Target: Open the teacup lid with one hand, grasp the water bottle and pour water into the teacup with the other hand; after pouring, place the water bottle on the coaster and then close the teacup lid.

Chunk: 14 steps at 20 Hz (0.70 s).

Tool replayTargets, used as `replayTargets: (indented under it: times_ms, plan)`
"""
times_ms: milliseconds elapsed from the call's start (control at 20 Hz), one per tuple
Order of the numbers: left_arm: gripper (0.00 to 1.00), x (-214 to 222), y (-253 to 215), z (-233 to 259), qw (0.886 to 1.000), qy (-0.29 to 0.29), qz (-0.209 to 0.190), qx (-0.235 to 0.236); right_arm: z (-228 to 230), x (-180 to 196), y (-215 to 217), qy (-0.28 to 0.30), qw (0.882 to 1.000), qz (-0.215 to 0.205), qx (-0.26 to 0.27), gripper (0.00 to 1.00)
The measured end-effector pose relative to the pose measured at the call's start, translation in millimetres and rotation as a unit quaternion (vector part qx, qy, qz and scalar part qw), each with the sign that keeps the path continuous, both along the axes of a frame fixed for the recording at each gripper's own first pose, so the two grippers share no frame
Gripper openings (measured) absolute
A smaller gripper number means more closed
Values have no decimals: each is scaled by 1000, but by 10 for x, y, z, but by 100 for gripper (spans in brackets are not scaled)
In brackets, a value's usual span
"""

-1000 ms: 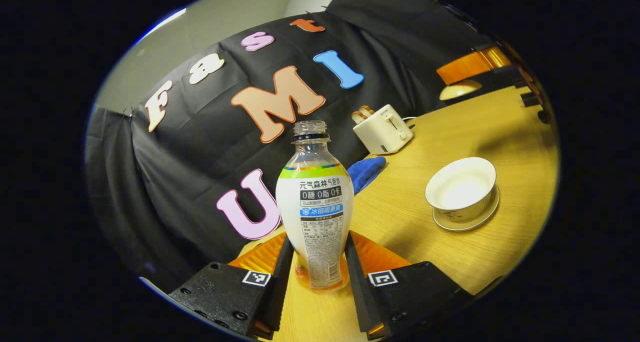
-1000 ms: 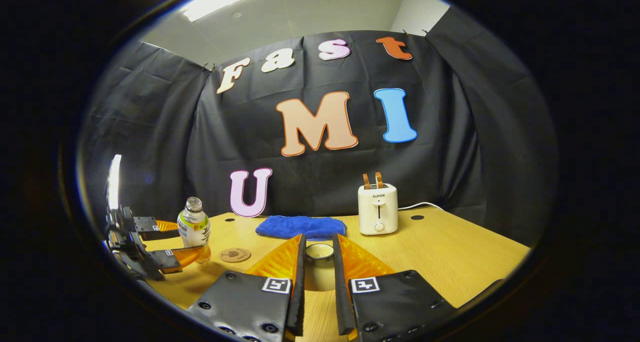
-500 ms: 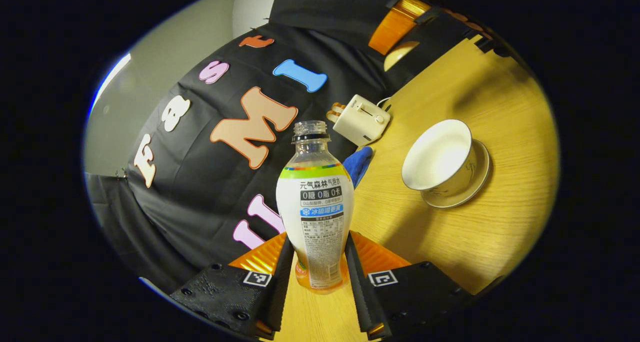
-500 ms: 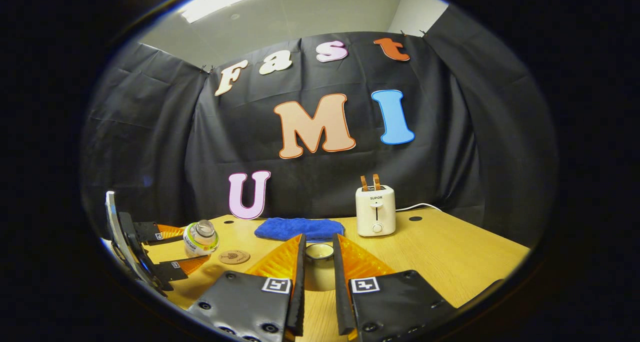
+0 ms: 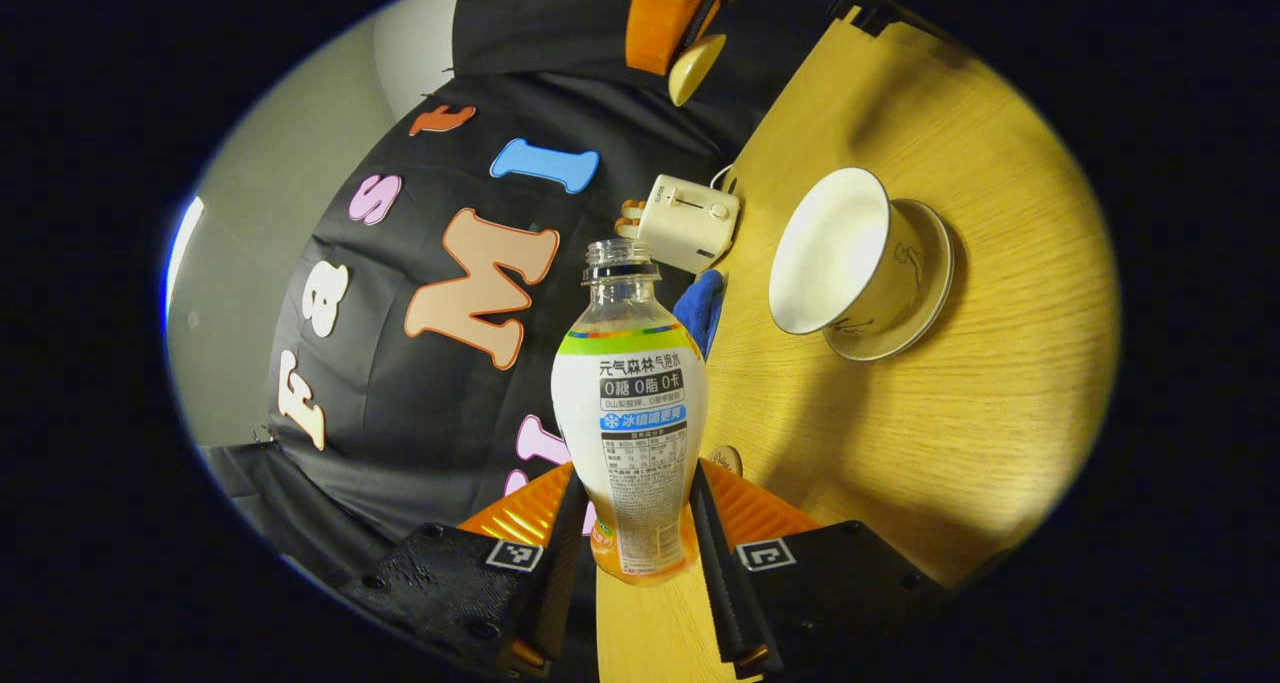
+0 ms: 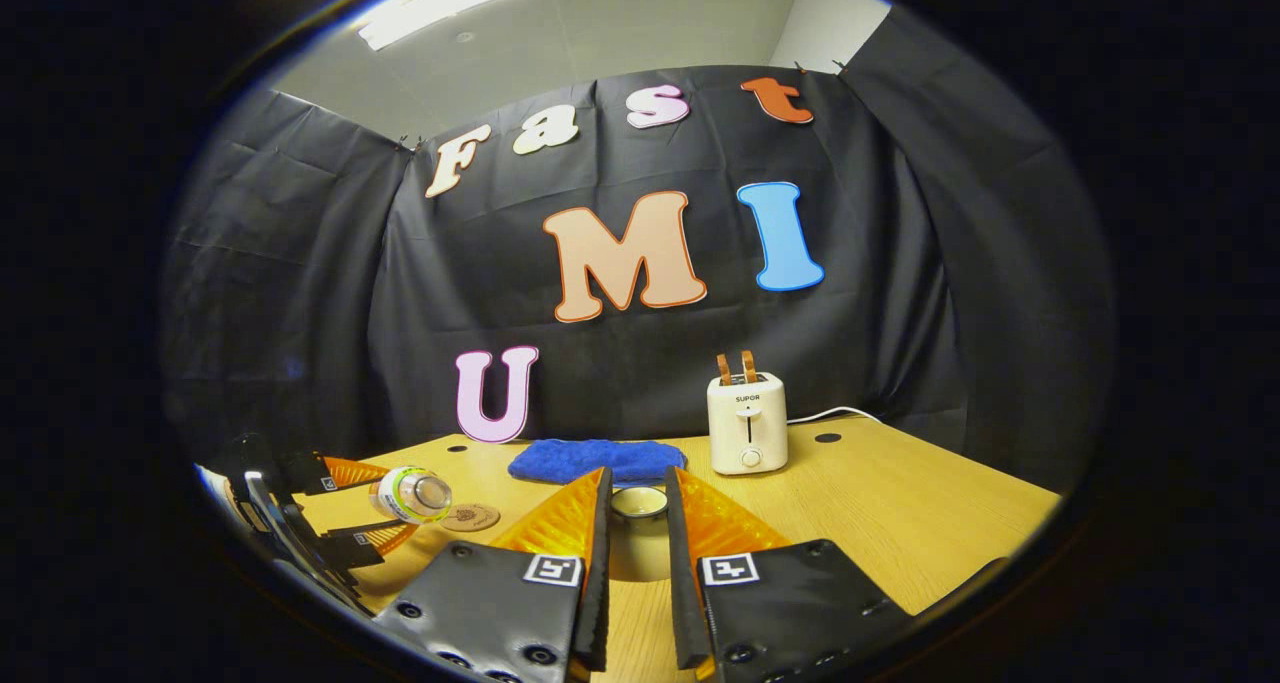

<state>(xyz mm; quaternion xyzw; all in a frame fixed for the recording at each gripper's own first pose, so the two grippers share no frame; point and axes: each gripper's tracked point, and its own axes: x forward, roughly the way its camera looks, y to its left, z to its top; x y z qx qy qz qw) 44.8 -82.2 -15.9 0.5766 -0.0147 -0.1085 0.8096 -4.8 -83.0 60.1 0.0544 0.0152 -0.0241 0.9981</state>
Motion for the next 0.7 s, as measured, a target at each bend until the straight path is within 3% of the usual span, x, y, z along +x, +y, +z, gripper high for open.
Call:
replayTargets:
  times_ms: [700]
  plan:
    - [55,37,23,73,988,-16,-22,150,4,-54,-31,0,1000,-2,-5,29]
